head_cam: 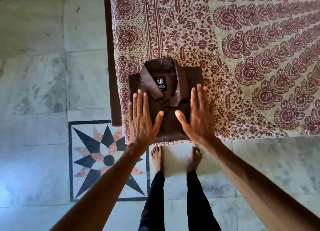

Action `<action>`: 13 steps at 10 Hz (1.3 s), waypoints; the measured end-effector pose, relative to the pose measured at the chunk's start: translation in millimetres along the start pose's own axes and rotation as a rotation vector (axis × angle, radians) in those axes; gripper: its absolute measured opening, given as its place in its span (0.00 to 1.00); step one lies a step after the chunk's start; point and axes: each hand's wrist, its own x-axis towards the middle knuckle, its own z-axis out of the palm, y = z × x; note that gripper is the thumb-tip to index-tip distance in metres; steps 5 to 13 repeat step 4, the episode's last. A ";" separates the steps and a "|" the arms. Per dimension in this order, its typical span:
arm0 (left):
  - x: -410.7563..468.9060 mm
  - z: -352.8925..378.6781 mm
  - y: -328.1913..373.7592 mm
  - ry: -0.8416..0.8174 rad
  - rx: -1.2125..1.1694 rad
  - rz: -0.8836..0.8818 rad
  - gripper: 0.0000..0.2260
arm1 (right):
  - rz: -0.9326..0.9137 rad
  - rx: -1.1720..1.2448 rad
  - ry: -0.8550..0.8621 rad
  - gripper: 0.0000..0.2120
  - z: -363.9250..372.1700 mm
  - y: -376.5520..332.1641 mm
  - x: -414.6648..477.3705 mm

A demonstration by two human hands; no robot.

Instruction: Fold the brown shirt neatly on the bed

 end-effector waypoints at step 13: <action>-14.9 -1.1 -5.7 -0.050 -0.043 0.008 0.34 | 0.013 0.017 -0.087 0.36 0.0 0.2 -23.1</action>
